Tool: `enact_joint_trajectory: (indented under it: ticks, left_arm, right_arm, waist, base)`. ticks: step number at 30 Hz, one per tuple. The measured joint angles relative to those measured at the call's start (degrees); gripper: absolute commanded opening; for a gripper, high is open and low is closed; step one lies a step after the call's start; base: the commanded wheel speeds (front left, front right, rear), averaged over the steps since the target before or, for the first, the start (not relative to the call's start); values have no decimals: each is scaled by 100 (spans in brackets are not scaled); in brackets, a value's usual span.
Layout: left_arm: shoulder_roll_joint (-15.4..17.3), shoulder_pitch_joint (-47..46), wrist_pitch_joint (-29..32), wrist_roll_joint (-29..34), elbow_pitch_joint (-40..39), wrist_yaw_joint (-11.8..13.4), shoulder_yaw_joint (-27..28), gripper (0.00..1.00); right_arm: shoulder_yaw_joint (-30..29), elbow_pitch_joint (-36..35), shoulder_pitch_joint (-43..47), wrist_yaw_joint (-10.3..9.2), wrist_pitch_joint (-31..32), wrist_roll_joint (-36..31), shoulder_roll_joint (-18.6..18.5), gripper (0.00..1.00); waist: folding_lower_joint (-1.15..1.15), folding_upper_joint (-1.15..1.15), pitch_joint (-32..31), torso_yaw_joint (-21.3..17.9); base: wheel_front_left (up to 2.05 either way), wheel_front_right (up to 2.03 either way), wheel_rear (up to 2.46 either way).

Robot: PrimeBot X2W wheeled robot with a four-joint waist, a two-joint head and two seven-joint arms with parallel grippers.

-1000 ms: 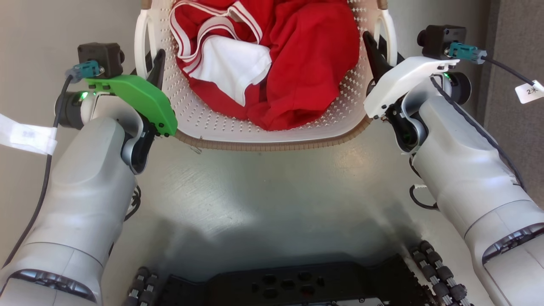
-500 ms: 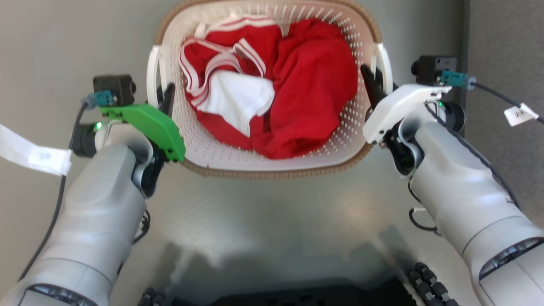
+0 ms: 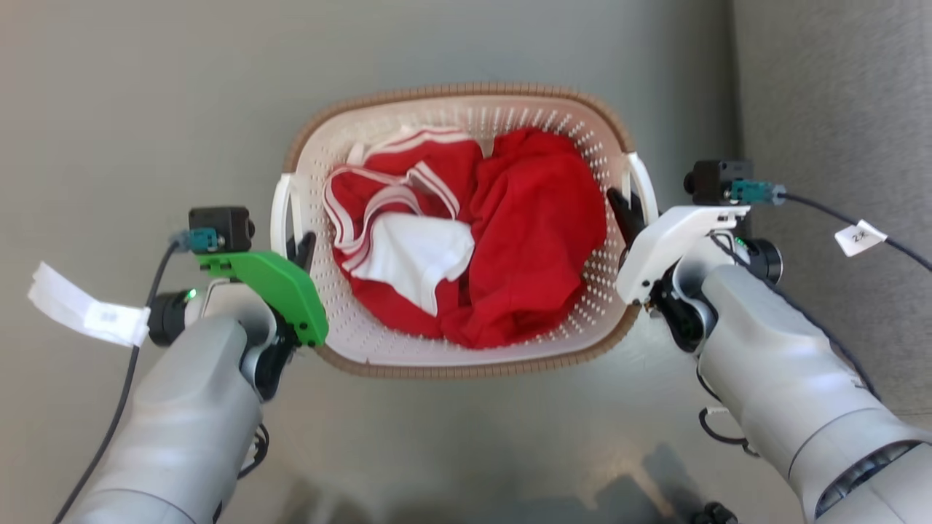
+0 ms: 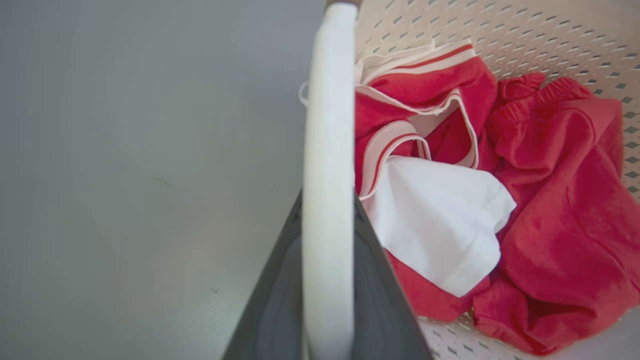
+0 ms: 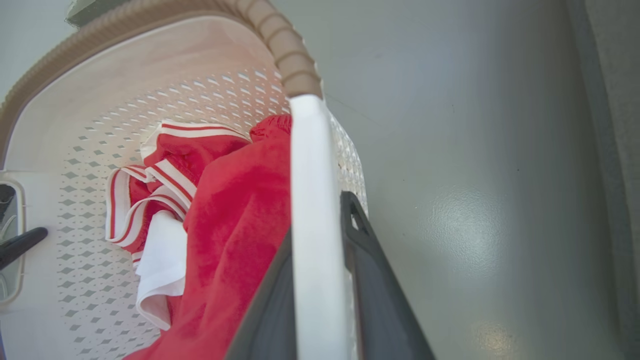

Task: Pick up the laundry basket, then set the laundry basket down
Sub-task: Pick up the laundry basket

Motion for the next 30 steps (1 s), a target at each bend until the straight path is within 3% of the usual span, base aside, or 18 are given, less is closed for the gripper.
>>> enact_joint_trajectory:
  ticks: [30]
  left_arm:
    - [-96, 1396, 770, -645, 330, -1, -516, 0]
  right_arm:
    - [788, 37, 1447, -4, 1147, 955, -21, 0]
  waist:
    - [0, 0, -2466, -64]
  base:
    - [0, 0, 0]
